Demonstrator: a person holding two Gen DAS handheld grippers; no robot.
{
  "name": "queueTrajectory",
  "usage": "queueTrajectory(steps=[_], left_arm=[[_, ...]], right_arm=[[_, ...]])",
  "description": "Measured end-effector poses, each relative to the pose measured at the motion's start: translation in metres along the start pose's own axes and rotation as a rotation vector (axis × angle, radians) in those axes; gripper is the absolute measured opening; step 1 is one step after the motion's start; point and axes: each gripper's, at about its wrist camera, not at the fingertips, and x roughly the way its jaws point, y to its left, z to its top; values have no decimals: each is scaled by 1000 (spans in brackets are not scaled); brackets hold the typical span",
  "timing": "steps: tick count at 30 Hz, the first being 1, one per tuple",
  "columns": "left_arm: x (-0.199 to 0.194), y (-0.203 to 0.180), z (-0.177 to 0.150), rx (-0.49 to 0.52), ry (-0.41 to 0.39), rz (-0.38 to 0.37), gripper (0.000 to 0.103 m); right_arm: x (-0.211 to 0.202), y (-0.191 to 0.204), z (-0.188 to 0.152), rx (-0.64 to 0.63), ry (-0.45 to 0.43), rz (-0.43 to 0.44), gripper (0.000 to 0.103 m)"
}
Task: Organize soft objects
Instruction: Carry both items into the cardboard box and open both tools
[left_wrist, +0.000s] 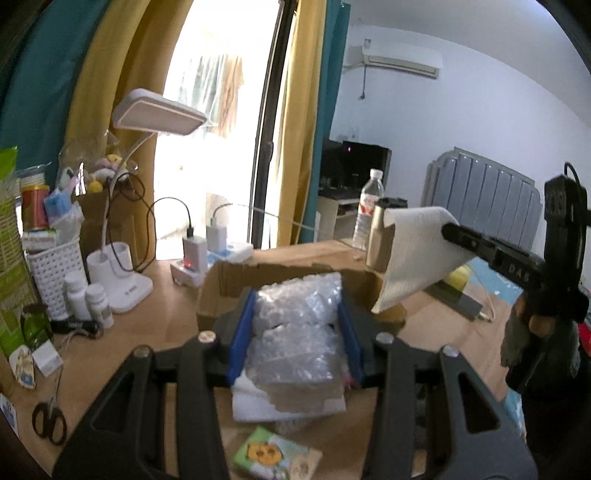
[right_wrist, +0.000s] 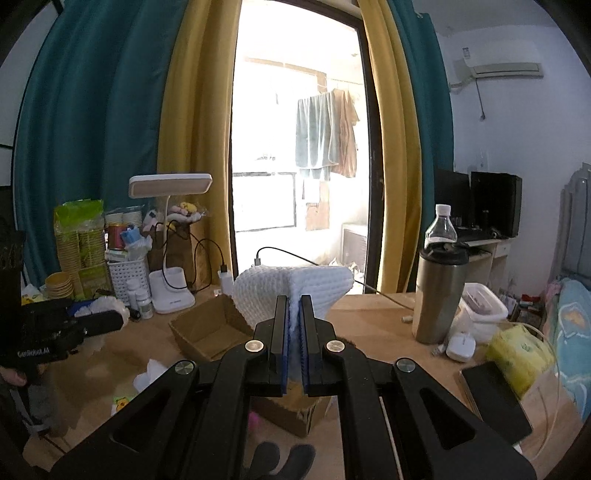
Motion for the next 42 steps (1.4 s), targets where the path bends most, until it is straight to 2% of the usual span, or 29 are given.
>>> queueTrajectory(steps=[8, 15, 21, 27, 36, 38, 39, 40, 42], left_arm=[[34, 4, 22, 33, -23, -26, 45], [77, 14, 31, -2, 35, -69, 45], [106, 18, 30, -40, 74, -70, 45], [134, 17, 27, -43, 120, -60, 45], [168, 15, 15, -44, 218, -54, 46], [173, 16, 13, -57, 252, -54, 46], [176, 17, 12, -66, 263, -52, 46], [178, 18, 12, -75, 272, -51, 47], [181, 21, 11, -89, 291, -49, 51]], right_arm=[[28, -1, 1, -17, 6, 15, 6], [59, 1, -4, -26, 49, 35, 6], [88, 2, -15, -29, 113, 68, 6], [120, 2, -33, -13, 233, 113, 6], [140, -2, -45, 36, 335, 157, 6], [144, -3, -48, 47, 361, 154, 10], [146, -3, -49, 49, 371, 153, 19], [147, -4, -51, 55, 384, 152, 32], [151, -6, -53, 68, 410, 147, 47]])
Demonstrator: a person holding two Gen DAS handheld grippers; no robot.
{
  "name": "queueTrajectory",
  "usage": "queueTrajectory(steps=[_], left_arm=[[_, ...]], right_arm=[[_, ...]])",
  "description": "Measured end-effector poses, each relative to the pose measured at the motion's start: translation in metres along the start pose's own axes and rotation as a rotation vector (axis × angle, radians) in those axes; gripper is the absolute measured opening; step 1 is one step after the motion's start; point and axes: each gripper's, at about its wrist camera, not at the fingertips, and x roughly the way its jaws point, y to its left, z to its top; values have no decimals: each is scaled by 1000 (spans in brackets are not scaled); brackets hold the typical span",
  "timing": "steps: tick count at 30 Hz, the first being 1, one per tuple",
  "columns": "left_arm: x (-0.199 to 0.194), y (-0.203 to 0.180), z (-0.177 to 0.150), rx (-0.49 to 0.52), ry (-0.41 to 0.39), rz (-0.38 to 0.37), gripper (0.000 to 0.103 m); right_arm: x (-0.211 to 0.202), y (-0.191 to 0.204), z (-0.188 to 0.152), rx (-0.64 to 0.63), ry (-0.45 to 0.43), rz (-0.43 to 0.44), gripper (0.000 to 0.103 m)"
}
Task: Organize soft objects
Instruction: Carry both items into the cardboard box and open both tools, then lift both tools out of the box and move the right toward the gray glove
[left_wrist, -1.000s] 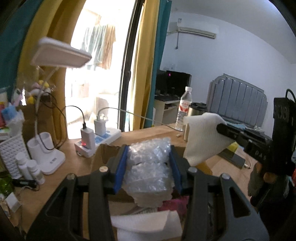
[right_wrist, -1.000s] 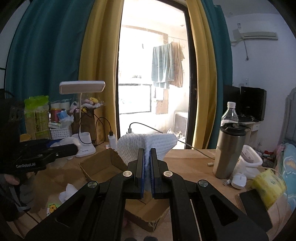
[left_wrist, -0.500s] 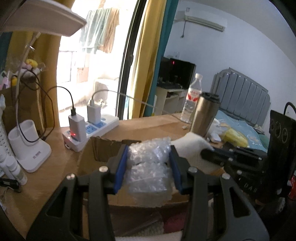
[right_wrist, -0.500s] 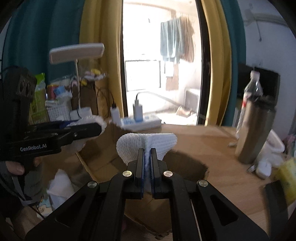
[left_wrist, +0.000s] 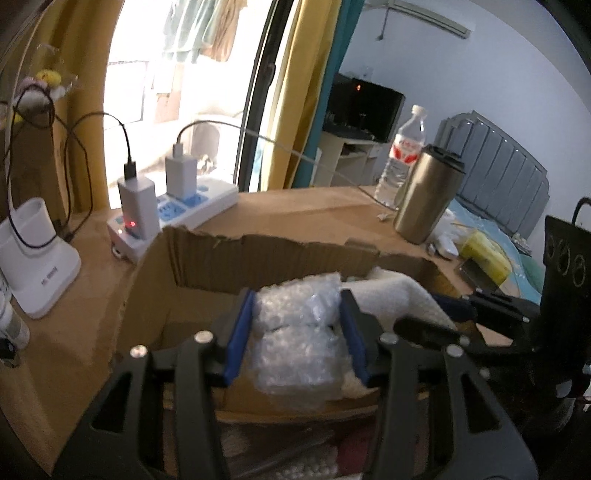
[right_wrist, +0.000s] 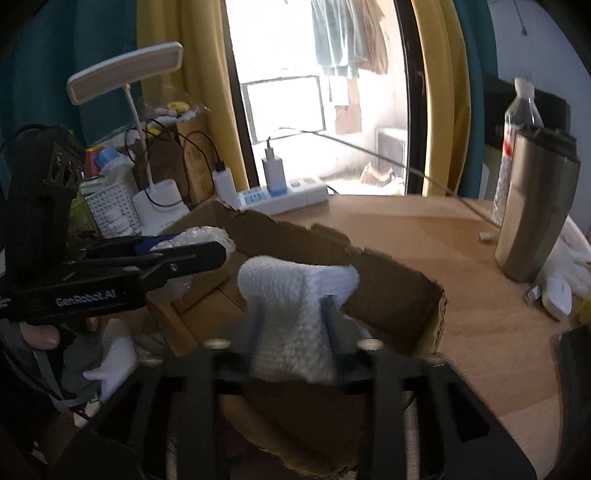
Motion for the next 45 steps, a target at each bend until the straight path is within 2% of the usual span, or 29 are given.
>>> queueTrajectory(steps=[4, 8, 17, 24, 28, 33, 38, 45], left_arm=[[6, 3, -1, -13, 37, 4, 54], [9, 3, -3, -17, 57, -4, 70], [-4, -1, -3, -7, 16, -17, 72], [-31, -10, 2, 37, -65, 16, 72], [-60, -19, 2, 60, -140, 39, 73], [-100, -29, 0, 79, -242, 52, 87], [-128, -32, -7, 80, -272, 45, 87], [-161, -29, -26, 46, -291, 39, 87]], right_arm=[[1, -8, 0, 36, 6, 0, 51], [-1, -10, 1, 50, -1, 12, 52], [-17, -8, 4, 41, -72, 15, 56], [-31, -1, 7, 5, -125, -8, 57], [-50, 7, 12, -25, -177, -45, 59], [-82, 19, 14, -56, -240, -79, 64], [-111, 28, 12, -73, -277, -103, 65], [-136, 34, 1, -79, -275, -147, 65]])
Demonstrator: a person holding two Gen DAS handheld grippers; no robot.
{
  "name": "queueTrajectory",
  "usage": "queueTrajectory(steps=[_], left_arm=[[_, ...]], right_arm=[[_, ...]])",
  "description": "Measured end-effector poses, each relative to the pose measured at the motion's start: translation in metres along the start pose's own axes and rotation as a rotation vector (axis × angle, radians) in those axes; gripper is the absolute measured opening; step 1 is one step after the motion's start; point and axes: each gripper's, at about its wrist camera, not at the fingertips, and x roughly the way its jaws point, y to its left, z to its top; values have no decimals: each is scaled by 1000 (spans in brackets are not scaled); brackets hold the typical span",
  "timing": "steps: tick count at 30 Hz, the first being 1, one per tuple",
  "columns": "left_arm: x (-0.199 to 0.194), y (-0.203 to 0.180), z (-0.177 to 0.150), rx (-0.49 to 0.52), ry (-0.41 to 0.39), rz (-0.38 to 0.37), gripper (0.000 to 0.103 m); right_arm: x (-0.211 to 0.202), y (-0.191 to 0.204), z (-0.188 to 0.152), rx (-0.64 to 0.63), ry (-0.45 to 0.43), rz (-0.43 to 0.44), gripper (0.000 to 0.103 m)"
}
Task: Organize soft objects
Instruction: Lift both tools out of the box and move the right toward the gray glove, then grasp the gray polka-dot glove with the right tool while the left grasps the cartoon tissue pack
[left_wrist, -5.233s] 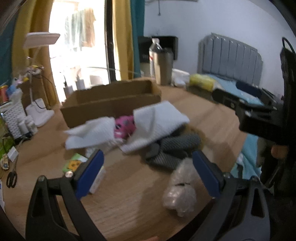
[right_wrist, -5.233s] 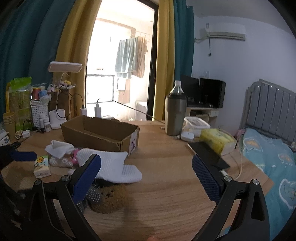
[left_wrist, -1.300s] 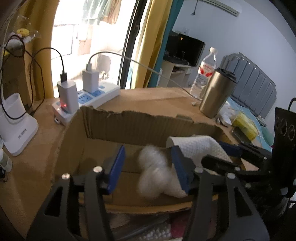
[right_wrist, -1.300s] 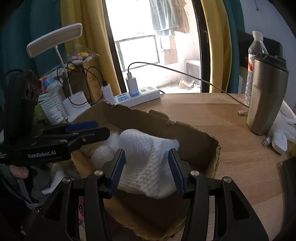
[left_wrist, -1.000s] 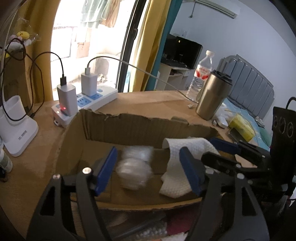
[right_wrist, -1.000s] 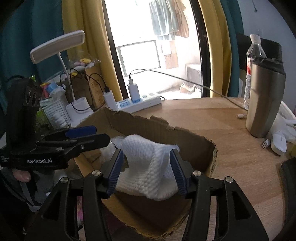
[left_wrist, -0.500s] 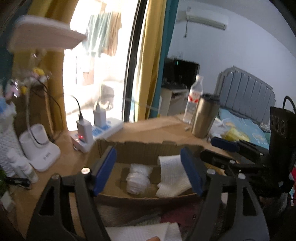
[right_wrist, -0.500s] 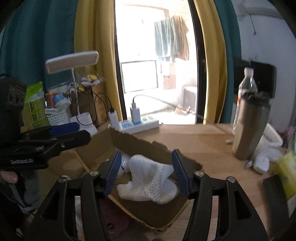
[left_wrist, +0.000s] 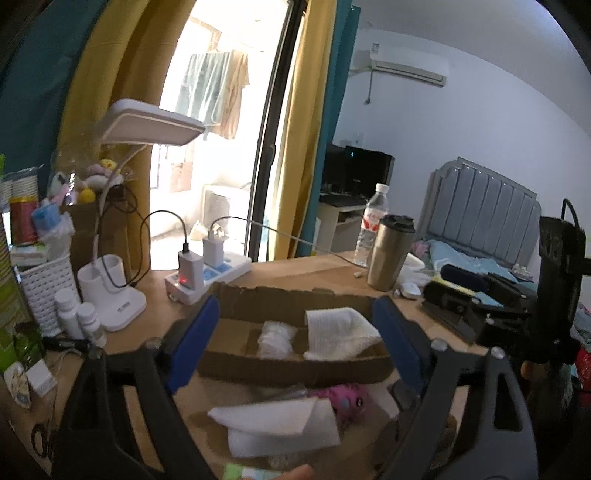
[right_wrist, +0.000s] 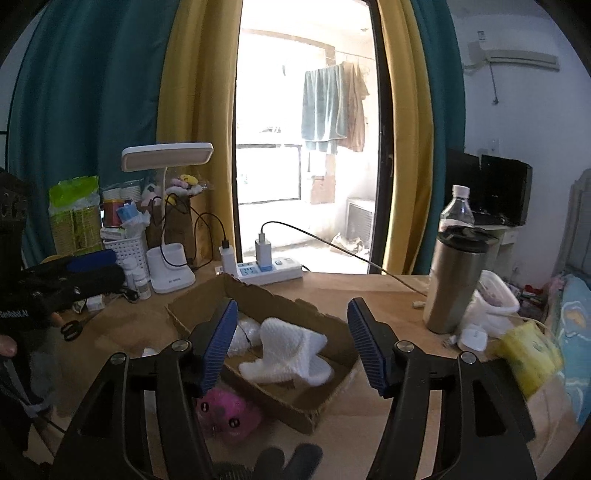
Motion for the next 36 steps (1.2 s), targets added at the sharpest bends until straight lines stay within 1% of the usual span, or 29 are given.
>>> queueTrajectory(steps=[7, 12, 15, 26, 36], left_arm=[[-27, 0, -19, -30, 15, -1, 87], [-33, -3, -35, -38, 43, -21, 87], [-32, -7, -46, -46, 71, -28, 87], [-26, -14, -74, -69, 147, -38, 87], [-20, -2, -98, -89, 222, -3, 87]], right_arm=[[-20, 2, -13, 6, 19, -16, 65], [-36, 13, -22, -47, 9, -8, 65], [-40, 17, -30, -55, 24, -4, 66], [-23, 34, -75, -44, 181, 60, 65], [5, 49, -103, -68, 342, 76, 65]])
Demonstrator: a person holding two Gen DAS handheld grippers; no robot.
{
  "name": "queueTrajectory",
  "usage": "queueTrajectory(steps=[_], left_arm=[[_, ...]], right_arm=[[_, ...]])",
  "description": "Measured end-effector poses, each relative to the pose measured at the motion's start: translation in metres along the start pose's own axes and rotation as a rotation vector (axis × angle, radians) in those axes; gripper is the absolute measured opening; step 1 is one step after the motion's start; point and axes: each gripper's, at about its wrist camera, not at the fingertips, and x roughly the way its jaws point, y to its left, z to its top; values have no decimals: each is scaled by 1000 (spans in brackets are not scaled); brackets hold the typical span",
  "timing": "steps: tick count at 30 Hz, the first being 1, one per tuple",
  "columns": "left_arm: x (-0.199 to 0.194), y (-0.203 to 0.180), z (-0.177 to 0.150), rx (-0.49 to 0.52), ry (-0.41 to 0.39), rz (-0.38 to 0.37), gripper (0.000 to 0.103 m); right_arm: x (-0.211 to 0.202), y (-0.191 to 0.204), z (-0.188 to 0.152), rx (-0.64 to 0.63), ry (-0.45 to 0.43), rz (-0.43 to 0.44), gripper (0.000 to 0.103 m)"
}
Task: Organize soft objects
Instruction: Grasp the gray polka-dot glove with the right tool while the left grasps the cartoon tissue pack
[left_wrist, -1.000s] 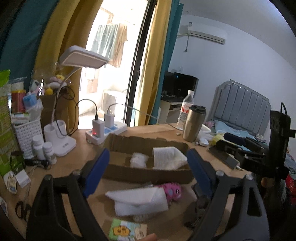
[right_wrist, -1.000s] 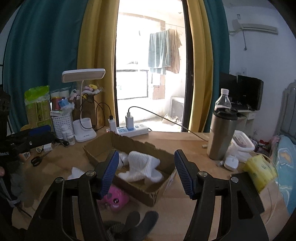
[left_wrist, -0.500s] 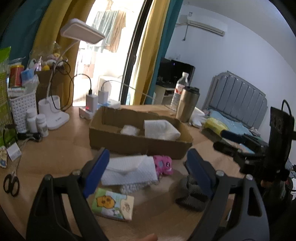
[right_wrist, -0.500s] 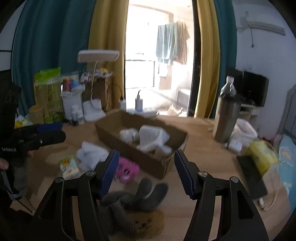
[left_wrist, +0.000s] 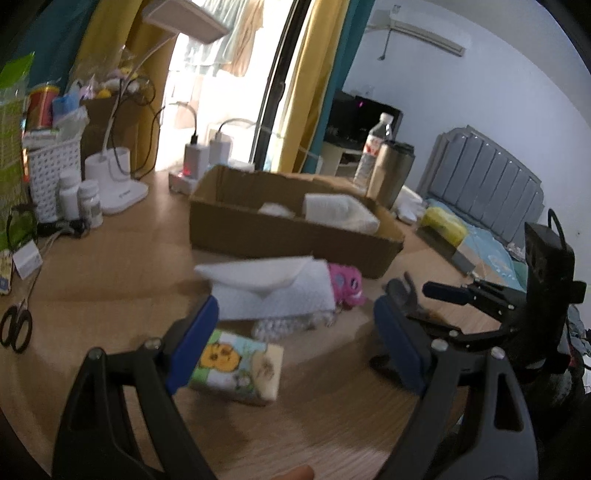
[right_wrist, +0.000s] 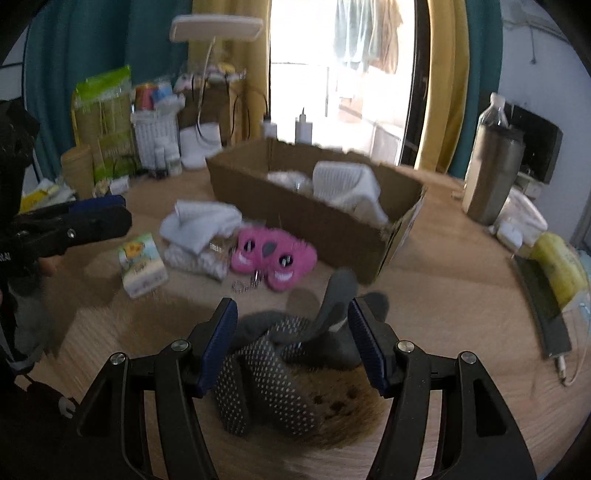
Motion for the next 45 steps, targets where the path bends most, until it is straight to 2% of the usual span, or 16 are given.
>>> queueTrajectory(steps=[5, 14, 17, 20, 21, 22, 24, 25, 26, 31, 34, 40, 45], left_arm=[[10, 9, -10, -1, 51, 46, 87], [27, 24, -21, -41, 132, 90, 87], [31, 25, -22, -43, 159, 97, 87], [37, 26, -24, -35, 194, 113, 87], [39, 26, -24, -35, 207, 117, 87], [41, 28, -25, -40, 220, 117, 87], [44, 30, -25, -49, 239, 116, 87], [45, 30, -26, -52, 248, 118, 87], [46, 30, -27, -49, 255, 121, 87], [48, 27, -27, -27, 263, 143, 86], [46, 26, -26, -15, 252, 137, 72], [45, 14, -28, 56, 244, 160, 71], [42, 10, -28, 64, 233, 133, 71]], right_arm=[[17, 7, -7, -23, 71, 6, 65], [26, 21, -7, -99, 91, -3, 65], [26, 27, -7, -143, 90, 7, 62], [25, 33, -8, -178, 82, 14, 54], [24, 33, -7, -180, 76, 14, 45], [22, 33, -7, -174, 63, 14, 31], [18, 28, -4, -135, 35, 27, 21], [18, 26, -3, -124, 29, 35, 12], [17, 25, -3, -115, 22, 39, 10], [4, 17, 5, -64, -44, 82, 9], [-2, 15, 11, -53, -77, 88, 7], [-20, 9, 20, -27, -167, 105, 7], [-26, 6, 21, -24, -190, 98, 7]])
